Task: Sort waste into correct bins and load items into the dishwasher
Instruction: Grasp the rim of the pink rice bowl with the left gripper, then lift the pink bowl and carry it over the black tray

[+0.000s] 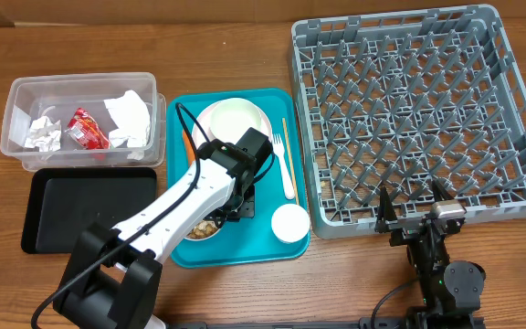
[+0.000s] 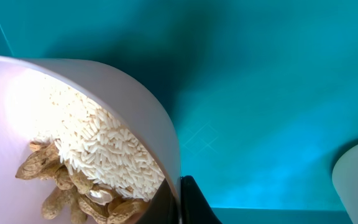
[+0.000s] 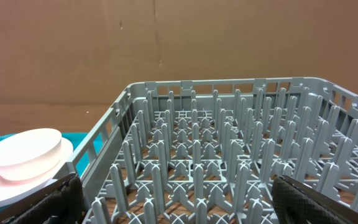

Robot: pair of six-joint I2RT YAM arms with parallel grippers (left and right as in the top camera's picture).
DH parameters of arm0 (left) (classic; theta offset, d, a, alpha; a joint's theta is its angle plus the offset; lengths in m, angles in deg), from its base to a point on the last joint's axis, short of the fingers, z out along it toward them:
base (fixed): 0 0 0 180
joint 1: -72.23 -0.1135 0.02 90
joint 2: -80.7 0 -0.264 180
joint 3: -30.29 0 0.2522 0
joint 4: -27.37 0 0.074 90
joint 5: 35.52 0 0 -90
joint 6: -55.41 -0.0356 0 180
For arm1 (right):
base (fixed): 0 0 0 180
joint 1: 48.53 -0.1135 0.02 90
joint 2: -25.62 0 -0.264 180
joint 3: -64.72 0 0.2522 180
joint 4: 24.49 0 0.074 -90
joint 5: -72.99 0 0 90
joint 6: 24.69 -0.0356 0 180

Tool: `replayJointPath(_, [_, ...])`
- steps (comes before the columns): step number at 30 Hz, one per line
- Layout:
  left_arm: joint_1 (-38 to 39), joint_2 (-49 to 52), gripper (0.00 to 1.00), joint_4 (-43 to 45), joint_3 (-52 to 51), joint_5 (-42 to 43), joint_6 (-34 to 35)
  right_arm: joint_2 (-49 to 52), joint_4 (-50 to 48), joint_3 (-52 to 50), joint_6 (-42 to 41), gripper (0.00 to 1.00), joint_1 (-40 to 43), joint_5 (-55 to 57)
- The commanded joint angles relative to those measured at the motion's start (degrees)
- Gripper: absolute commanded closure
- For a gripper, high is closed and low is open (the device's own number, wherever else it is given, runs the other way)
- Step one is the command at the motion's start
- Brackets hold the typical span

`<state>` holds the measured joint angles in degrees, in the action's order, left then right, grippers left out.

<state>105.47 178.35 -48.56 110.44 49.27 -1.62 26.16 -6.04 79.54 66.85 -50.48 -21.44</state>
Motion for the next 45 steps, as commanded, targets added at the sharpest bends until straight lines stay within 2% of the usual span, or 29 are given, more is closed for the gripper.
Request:
replayJointPath(1, [-0.3, -1.4, 0.96, -0.4, 1.9, -1.2, -3.2, -0.3, -0.3, -0.6, 0.2, 0.0, 0.2, 0.3])
replayJointPath(10, [-5.3, -9.0, 0.96, -3.0, 4.9, -1.4, -7.6, -0.3, -0.3, -0.6, 0.2, 0.0, 0.2, 0.3])
replayJointPath(21, [-26.1, -14.4, 0.96, -3.3, 4.9, -0.5, -14.4, -0.3, -0.3, -0.6, 0.2, 0.0, 0.2, 0.3])
replayJointPath(31, [-43.9, -14.4, 0.96, 1.6, 4.9, 9.7, -16.8, -0.3, -0.3, -0.6, 0.2, 0.0, 0.2, 0.3])
replayJointPath(40, [-53.3, -14.4, 0.96, 6.6, 2.4, 19.1, -17.0, -0.3, -0.3, -0.6, 0.2, 0.0, 0.2, 0.3])
replayJointPath(45, [-59.2, -14.4, 0.96, 7.1, 2.3, 28.3, -20.2, -0.3, -0.3, -0.6, 0.2, 0.0, 0.2, 0.3])
